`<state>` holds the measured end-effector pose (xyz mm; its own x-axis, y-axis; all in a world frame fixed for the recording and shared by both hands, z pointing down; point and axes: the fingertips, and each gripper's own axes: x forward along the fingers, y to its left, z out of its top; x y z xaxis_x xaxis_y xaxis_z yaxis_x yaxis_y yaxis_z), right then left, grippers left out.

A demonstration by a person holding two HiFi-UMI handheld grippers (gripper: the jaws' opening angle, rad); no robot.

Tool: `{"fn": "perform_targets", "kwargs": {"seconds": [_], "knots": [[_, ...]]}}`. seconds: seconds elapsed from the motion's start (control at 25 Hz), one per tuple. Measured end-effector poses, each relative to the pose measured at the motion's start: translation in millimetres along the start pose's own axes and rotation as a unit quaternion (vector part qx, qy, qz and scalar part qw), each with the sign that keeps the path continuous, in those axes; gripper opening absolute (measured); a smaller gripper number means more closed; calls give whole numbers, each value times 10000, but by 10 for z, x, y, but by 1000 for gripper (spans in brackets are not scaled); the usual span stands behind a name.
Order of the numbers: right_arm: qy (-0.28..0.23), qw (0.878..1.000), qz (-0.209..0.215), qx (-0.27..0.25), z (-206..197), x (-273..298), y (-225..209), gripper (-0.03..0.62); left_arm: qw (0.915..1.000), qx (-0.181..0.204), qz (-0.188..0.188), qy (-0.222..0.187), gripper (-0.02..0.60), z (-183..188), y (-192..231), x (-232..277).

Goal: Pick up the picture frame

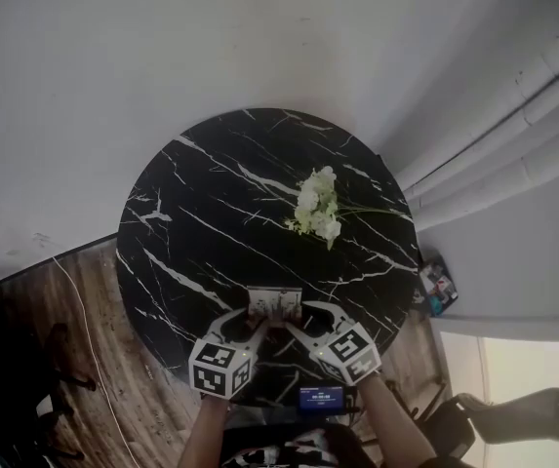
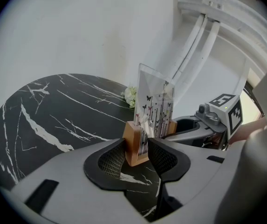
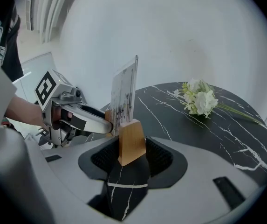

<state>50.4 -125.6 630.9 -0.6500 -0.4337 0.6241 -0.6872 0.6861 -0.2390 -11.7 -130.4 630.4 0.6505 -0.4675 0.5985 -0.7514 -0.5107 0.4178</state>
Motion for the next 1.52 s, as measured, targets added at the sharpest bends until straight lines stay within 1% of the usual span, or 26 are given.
{"fn": "perform_targets", "kwargs": {"seconds": [0.16,0.52,0.76,1.08,1.4,1.52], "knots": [[-64,9999,28,151,10,-125,71,166,9999,120,-60,67,160,-18,-115,-54],[-273,9991,-223,222,67,-355,185,166,9989,429,-164,38,160,61,-305,-199],[-321,9980,-261,480,37,-460,293,166,9982,532,-240,132,160,35,-403,-299],[-545,9946,-320,824,108,-580,363,166,9966,732,-304,203,160,127,-493,-405],[-677,9931,-446,842,203,-657,395,166,9958,822,-356,198,160,221,-541,-473],[-725,9926,-534,818,219,-699,387,166,9949,919,-367,214,160,252,-578,-472]]}}
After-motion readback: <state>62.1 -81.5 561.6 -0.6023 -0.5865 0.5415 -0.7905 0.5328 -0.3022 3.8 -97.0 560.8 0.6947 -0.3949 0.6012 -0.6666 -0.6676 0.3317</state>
